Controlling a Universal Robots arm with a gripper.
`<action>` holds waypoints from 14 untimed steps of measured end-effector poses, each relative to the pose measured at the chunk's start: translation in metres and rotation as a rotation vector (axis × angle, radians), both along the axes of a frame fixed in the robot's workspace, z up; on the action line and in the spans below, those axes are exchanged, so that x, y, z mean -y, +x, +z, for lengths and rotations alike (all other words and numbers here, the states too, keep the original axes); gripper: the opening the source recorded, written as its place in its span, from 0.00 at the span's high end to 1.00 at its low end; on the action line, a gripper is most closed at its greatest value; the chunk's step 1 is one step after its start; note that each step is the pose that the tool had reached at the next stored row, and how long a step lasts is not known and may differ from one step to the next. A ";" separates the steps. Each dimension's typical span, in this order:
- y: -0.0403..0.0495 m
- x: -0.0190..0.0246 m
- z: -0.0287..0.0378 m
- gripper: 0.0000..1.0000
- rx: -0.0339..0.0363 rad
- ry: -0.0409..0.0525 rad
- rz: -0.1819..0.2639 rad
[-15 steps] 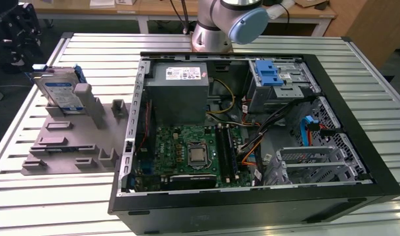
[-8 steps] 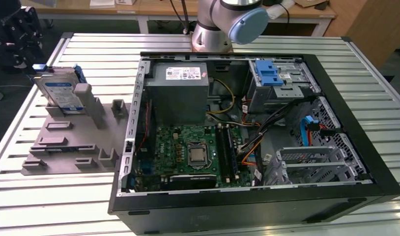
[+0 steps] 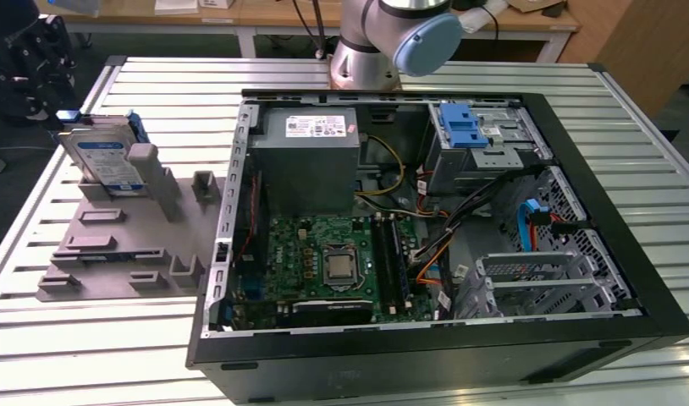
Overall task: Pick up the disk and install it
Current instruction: 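Pick up the disk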
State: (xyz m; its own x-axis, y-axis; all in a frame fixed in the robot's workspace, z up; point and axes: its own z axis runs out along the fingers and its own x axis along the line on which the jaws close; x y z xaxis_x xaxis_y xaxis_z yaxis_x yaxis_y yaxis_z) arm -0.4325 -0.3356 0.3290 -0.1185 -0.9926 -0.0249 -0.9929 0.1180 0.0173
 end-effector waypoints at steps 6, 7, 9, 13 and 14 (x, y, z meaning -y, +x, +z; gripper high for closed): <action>-0.0019 -0.0004 -0.0058 0.47 0.0001 0.0000 0.000; -0.0021 -0.0005 -0.0066 0.47 0.0000 0.0000 0.000; -0.0025 -0.0007 -0.0079 0.47 0.0000 0.0000 0.000; -0.0025 -0.0008 -0.0082 0.47 0.0000 0.0000 0.000; -0.0025 -0.0009 -0.0083 0.47 0.0000 0.0000 0.000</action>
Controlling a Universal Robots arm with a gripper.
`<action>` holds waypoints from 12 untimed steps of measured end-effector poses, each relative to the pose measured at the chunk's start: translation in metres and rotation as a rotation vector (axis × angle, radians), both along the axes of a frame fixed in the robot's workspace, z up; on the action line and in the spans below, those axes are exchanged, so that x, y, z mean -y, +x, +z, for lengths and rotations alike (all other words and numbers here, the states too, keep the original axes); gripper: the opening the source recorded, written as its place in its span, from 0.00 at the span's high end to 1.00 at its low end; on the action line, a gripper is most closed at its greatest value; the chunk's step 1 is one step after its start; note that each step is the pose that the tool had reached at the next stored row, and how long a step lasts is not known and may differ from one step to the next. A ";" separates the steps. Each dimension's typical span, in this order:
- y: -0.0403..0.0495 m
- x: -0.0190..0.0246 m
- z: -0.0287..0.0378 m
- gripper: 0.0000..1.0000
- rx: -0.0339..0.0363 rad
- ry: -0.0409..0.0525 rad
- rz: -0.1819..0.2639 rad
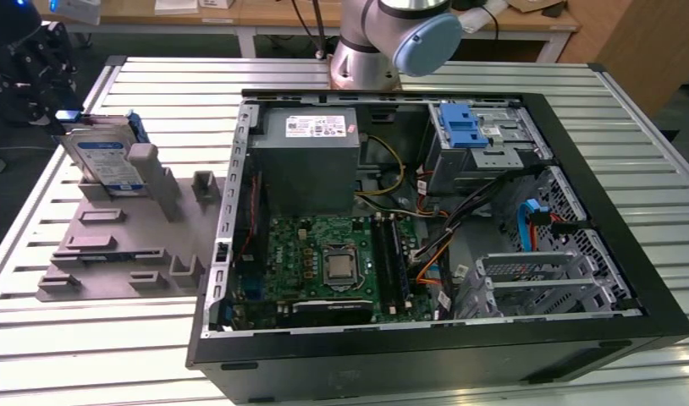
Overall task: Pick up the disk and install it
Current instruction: 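Pick up the disk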
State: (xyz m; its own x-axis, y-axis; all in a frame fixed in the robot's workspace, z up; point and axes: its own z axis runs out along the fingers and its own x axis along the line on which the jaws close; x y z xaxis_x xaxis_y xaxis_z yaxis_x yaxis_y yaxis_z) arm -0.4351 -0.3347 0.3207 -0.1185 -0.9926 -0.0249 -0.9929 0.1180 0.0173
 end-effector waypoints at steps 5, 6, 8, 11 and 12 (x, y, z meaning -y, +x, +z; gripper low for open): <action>-0.0006 -0.0009 -0.0017 0.47 0.0000 0.0000 0.003; -0.0006 -0.0014 -0.0023 0.47 0.0001 0.0000 0.004; -0.0007 -0.0022 -0.0038 0.47 0.0001 0.0000 0.006; -0.0007 -0.0031 -0.0053 0.47 0.0000 0.0000 0.007; -0.0008 -0.0033 -0.0057 0.47 0.0001 0.0000 0.007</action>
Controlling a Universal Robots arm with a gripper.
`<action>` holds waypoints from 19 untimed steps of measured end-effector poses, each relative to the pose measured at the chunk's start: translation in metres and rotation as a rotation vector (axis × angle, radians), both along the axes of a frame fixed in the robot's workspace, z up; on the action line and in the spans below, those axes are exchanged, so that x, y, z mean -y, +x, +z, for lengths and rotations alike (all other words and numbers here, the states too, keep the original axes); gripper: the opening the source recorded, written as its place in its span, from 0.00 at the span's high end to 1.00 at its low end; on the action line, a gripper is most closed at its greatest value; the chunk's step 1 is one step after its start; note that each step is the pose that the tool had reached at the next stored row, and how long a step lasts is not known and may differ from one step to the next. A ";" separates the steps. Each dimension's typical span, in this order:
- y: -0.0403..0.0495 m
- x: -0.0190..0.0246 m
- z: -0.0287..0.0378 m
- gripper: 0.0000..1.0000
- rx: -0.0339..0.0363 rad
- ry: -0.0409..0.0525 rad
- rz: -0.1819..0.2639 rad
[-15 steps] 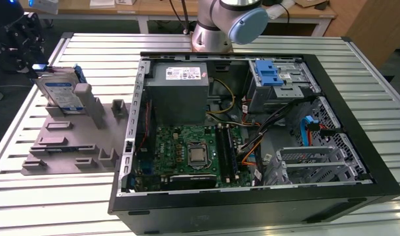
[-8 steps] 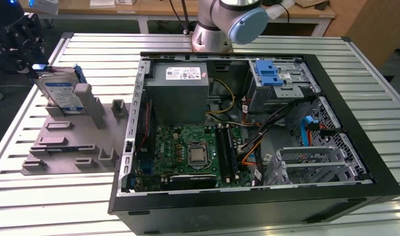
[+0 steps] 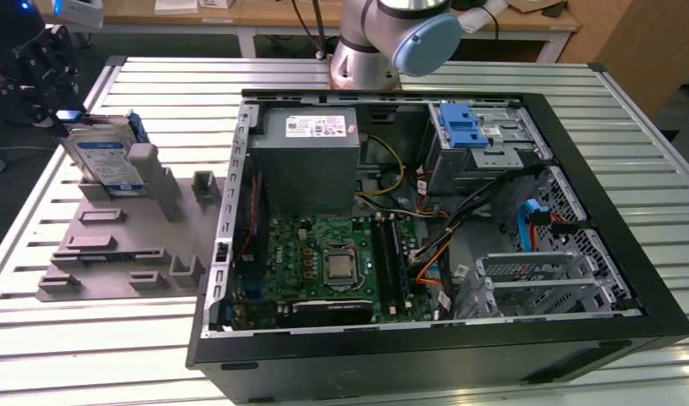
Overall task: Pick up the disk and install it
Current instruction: 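Pick up the disk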
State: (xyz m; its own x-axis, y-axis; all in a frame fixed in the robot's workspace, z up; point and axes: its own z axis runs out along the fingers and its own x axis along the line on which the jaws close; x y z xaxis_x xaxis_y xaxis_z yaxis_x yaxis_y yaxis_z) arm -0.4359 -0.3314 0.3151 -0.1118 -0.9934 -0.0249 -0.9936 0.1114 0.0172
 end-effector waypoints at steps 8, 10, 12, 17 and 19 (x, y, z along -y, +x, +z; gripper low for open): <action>-0.0011 -0.0002 -0.0035 0.47 0.0027 -0.0001 0.015; -0.0011 -0.0001 -0.0039 0.47 0.0027 -0.0001 0.015; -0.0011 -0.0001 -0.0050 0.47 0.0030 0.0001 0.015; -0.0013 -0.0007 -0.0077 0.47 0.0027 0.0000 0.015; -0.0015 -0.0009 -0.0095 0.47 0.0029 -0.0004 0.015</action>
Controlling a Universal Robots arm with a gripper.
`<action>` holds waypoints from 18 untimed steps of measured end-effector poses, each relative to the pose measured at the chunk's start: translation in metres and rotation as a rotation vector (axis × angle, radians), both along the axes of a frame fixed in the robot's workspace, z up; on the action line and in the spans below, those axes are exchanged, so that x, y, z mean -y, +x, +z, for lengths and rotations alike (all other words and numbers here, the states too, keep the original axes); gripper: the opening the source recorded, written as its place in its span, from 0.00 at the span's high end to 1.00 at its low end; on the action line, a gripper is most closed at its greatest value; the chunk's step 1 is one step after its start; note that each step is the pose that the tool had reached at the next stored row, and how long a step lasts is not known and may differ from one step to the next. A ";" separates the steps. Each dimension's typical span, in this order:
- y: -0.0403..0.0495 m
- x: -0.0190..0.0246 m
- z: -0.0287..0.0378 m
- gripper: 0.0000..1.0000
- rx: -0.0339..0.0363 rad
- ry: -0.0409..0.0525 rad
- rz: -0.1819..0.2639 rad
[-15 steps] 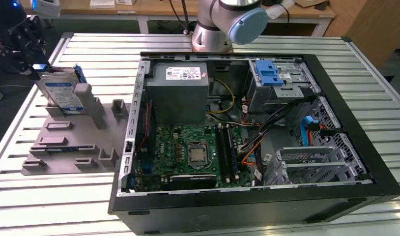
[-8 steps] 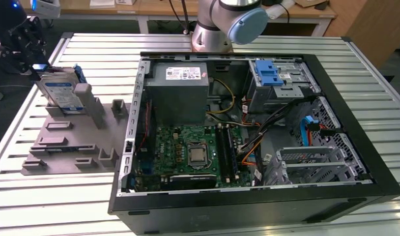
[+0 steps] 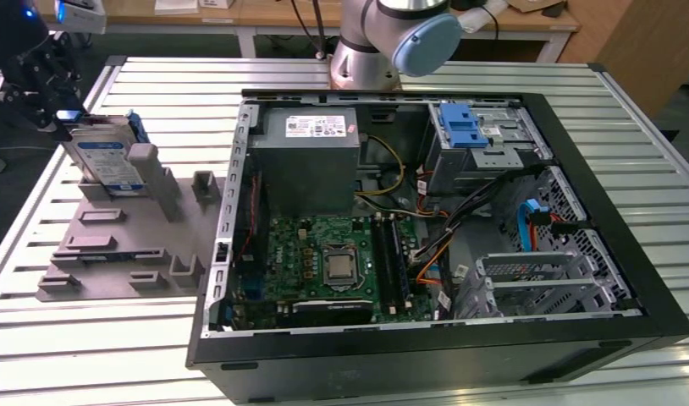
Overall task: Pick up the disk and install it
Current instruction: 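Pick up the disk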
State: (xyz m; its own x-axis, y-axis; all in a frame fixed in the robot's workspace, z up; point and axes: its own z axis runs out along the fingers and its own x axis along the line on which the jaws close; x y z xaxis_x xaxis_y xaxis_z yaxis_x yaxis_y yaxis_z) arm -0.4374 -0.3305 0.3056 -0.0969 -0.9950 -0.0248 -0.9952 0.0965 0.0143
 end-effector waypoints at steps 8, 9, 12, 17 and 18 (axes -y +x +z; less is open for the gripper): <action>-0.0006 -0.0013 -0.0045 0.47 -0.0001 -0.0002 0.000; -0.0007 -0.0013 -0.0052 0.47 -0.0001 -0.0002 0.000; -0.0009 -0.0013 -0.0078 0.47 -0.0001 -0.0003 0.000; -0.0012 -0.0013 -0.0110 0.47 -0.0003 -0.0003 0.000; -0.0012 -0.0013 -0.0112 0.48 -0.0004 -0.0004 0.000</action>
